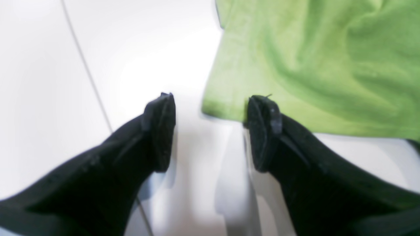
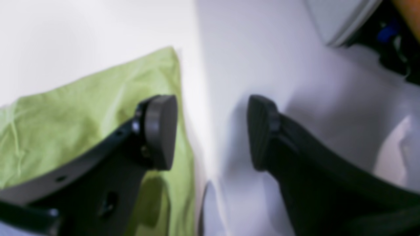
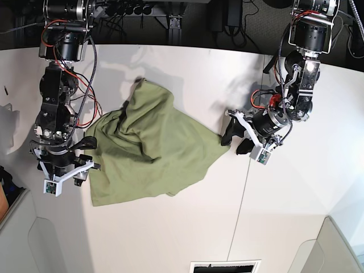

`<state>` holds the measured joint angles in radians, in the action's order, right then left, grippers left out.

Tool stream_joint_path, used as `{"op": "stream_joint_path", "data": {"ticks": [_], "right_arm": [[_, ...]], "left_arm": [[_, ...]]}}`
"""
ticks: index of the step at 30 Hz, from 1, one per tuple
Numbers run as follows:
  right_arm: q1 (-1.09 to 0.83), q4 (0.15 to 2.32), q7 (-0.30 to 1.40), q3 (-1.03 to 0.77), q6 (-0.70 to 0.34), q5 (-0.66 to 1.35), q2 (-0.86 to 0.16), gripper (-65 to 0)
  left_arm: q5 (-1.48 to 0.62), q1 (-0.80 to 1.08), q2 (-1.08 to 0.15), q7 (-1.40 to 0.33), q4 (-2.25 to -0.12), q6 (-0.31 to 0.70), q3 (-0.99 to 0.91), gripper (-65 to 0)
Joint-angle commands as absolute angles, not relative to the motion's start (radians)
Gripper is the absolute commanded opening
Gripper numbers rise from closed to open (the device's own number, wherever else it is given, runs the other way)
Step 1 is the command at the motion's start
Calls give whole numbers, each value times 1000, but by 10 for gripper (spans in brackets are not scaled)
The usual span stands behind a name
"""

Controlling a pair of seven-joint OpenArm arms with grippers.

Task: Layout the t-shirt on the table in an organized manner, then fold the t-shirt properly
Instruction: 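Lift the shirt with the right gripper and pull it away from the left gripper, then pull the shirt apart between both grippers to spread it out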

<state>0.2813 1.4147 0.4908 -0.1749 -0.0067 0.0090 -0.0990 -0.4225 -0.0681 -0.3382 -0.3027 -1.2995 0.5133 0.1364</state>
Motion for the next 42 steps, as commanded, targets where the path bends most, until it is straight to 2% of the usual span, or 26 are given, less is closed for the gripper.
{"op": "stream_joint_path", "data": {"ticks": [1,12,14,17,19,20,22,25,27,29,32,37,42], "right_arm": [[320,1414,458,-176,-5,12,-102,-310],[413,1166,414,-176,-4,32,-102,-310],[442,1100,410,-176,-7,35,-102,-310],[476,1025,406,-176,-71,44,-102,-312],[485,1004,403,-173,-120,67,-102,-322],[487,1002,400,-170,-129,73,-102,-346],[487,1001,400,-166,-128,89,-101,-433],[487,1001,395,-166,-128,90,-101,-576],[487,1002,380,-166,-128,90,-102,-650],[487,1003,376,-166,-142,83,-102,-650],[487,1008,376,-166,-201,83,-102,-650],[477,1084,386,-176,-215,84,-102,-650],[411,1289,409,-178,-215,87,-104,-650]], "left_arm": [[-428,-86,-346,-273,-1312,516,131,-271],[-427,-86,-248,-293,-1312,528,132,-282],[-416,-85,-243,-294,-1312,528,132,-353],[-388,-85,-244,-296,-1312,528,132,-516],[-376,-85,-244,-296,-1312,529,132,-573],[-376,-85,-244,-297,-1312,529,132,-602],[-376,-85,-244,-301,-1312,528,131,-650],[-376,-86,-245,-330,-1312,529,132,-650],[-377,-86,-247,-342,-1312,574,131,-650],[-393,-86,-253,-340,-1314,647,131,-650],[-446,-86,-265,-334,-1336,698,131,-650],[-473,-86,-284,-350,-1472,698,111,-650],[-545,-86,-339,-377,-1643,698,111,-650]]}}
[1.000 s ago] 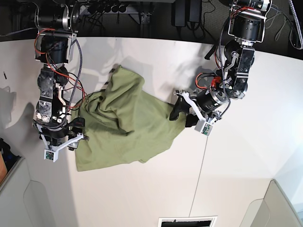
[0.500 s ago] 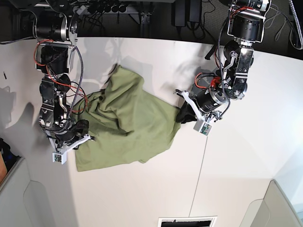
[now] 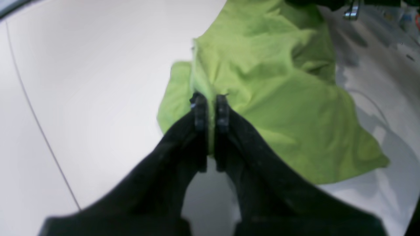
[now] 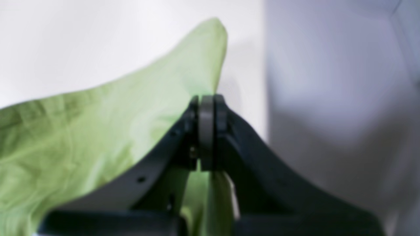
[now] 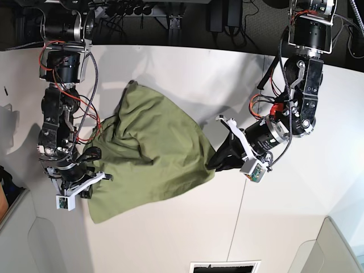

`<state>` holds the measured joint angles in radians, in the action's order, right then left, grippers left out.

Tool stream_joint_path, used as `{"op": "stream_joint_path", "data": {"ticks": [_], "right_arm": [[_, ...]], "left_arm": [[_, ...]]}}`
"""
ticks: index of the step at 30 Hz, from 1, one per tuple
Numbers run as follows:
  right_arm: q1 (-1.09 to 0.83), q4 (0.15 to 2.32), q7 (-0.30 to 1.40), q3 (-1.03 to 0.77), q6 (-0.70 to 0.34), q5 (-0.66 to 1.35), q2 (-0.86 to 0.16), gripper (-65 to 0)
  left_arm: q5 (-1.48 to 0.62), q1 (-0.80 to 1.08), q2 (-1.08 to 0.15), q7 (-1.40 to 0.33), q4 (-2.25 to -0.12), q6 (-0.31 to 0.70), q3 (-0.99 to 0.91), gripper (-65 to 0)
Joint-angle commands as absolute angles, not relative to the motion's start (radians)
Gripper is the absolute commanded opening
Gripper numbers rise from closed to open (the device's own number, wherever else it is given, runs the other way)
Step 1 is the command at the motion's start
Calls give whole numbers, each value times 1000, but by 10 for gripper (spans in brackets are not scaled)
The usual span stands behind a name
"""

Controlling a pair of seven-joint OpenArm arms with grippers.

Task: Layout the t-shirt on the table in an organized manner, then fold the t-shirt properly
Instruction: 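Pull the shirt apart between both grippers to spread it out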

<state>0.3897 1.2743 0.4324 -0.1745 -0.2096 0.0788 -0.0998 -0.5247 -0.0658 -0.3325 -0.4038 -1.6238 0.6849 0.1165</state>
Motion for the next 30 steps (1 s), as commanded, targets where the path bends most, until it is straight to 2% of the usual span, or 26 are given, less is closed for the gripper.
{"op": "stream_joint_path", "data": {"ticks": [1,7,14,21,23,25,27,28,30], "right_arm": [[392,1336,414,-178,-216,87,-105,-650],[275,1552,459,-192,-217,88,-133,-650],[96,1655,465,-302,-218,124,-172,-650],[-12,1658,484,-488,-345,299,-171,-650],[-31,1658,527,-509,-347,324,-171,-650],[-30,1658,564,-525,-344,334,-168,-513],[-30,1658,566,-542,-344,353,-168,-390],[-30,1659,566,-553,-345,365,-170,-352],[-31,1659,567,-587,-357,387,-169,-336]], "left_arm": [[-568,-86,-348,-398,-1682,698,111,-650],[-818,-68,-355,-601,-1926,698,113,-650],[-956,81,-355,-673,-2152,698,134,-650],[-981,178,-355,-693,-2181,698,373,-650],[-976,196,-355,-693,-2177,698,466,-650],[-938,197,-353,-692,-2177,698,542,-650],[-877,197,-342,-690,-2177,698,594,-552],[-847,197,-336,-684,-2177,698,601,-488],[-785,197,-319,-677,-2177,698,601,-398]]}}
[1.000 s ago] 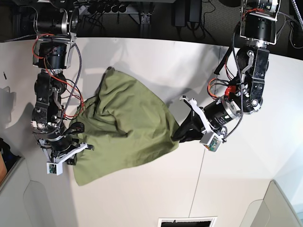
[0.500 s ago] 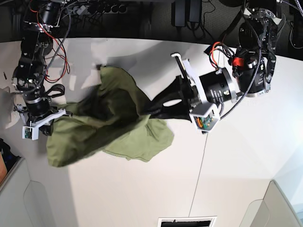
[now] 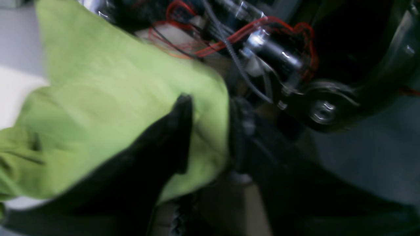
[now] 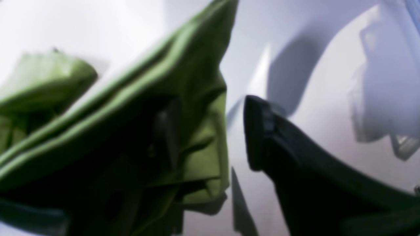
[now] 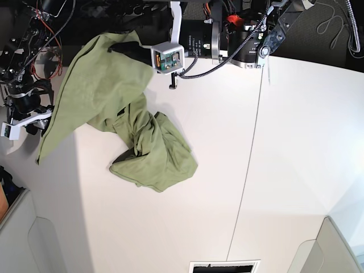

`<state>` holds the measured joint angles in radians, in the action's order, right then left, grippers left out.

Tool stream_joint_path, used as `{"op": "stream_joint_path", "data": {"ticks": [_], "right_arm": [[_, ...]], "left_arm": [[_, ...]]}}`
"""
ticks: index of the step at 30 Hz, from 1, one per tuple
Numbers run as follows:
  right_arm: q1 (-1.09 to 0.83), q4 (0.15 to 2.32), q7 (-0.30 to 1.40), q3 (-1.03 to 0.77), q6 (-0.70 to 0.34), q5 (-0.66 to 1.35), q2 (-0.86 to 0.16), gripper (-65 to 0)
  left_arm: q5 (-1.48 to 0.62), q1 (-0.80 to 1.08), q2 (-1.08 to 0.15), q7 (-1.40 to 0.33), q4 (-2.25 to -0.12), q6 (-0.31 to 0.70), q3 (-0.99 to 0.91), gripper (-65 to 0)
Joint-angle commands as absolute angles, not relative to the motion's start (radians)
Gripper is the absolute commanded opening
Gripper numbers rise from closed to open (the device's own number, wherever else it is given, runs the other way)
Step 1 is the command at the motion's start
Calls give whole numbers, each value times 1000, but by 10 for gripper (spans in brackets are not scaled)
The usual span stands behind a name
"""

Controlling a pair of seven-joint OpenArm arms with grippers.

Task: Layout the t-shirt on the table in an organized manner, then fold the t-shirt properly
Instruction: 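Pull the shirt apart between both grippers to spread it out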

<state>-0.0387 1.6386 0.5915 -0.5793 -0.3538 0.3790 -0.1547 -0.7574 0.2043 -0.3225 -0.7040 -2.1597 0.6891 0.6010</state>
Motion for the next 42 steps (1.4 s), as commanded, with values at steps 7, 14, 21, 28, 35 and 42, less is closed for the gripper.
{"op": "stream_joint_path", "data": {"ticks": [7,14,21,28,35,42], "right_arm": [[-28,1713,687,-748,-492,646,-168,-336],[-28,1805,791,-786,-548,777,-168,-336],[-28,1788,792,-651,-550,719,-123,-336],[-28,1704,733,-482,-545,585,-63,-431],[-28,1538,692,-428,-527,507,-66,-628],[-28,1447,674,-428,-528,477,-92,-650]], "left_arm": [[-734,184,-310,-677,-2177,698,469,-374],[-727,120,-310,-623,-2150,698,307,-374],[-664,5,-244,-579,-1844,698,315,-374],[-663,-150,-135,-535,-1496,698,315,-374],[-496,-211,-60,-410,-1304,698,315,-375],[-319,-216,-64,-244,-1208,698,315,-631]]}}
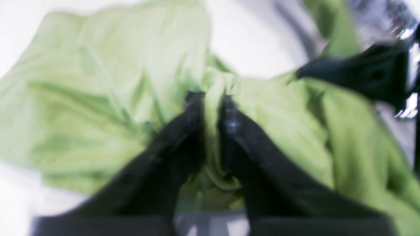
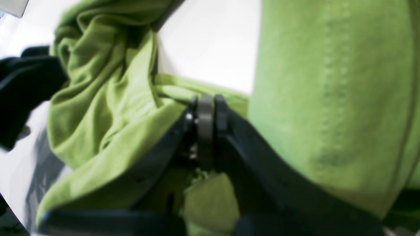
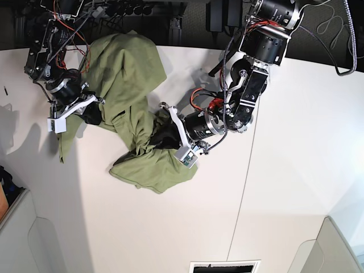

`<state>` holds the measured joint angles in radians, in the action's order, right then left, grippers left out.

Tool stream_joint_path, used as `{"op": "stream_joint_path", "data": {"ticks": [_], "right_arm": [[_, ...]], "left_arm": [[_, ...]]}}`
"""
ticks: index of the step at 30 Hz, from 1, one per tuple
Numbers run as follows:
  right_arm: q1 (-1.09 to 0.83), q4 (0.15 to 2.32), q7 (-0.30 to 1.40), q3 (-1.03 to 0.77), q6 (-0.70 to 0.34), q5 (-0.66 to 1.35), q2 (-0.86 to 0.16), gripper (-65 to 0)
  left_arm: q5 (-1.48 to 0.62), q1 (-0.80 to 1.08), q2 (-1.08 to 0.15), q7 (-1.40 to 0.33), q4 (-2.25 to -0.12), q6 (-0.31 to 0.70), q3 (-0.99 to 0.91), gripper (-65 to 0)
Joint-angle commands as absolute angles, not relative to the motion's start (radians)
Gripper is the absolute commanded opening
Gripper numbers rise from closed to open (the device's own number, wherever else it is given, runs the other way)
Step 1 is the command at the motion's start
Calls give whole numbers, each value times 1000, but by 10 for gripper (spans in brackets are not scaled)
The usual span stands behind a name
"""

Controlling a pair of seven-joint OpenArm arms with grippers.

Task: Layout the t-shirt on the table in an organized manner, then fold the t-shirt properly
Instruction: 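Pull the shirt apart between both grippers to spread it out, then regrasp the bunched shirt fabric with the left gripper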

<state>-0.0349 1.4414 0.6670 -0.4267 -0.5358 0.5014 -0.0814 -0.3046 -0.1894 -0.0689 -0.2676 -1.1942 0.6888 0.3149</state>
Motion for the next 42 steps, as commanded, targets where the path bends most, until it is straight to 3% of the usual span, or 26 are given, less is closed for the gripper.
{"op": "stream_joint_path", "data": {"ticks": [1,10,22,23,25,28,38,42], "right_arm": [[-28,1447,665,-428,-528,469,-97,-650],[-28,1447,606,-433,-519,389,-166,-650],[-23,1447,569,-518,-494,474,-233,-650],[-23,1447,570,-520,-494,490,-233,-650],[-23,1447,573,-519,-503,508,-232,-650],[-23,1447,577,-519,-514,546,-230,-539],[-23,1448,607,-517,-558,661,-225,-524],[-22,1461,622,-515,-571,663,-183,-524]], "left_arm": [[-316,-219,-70,-244,-1209,698,314,-650],[-445,-255,-154,-286,-1338,698,124,-650],[-715,-263,-334,-494,-1405,698,-105,-650],[-747,-260,-343,-503,-1404,698,-116,-617],[-791,-251,-363,-506,-1405,698,-130,-480],[-805,-241,-380,-516,-1404,698,-131,-338],[-963,-232,-380,-739,-1404,698,-131,-325],[-969,-174,-379,-760,-1406,698,-121,-266]]}}
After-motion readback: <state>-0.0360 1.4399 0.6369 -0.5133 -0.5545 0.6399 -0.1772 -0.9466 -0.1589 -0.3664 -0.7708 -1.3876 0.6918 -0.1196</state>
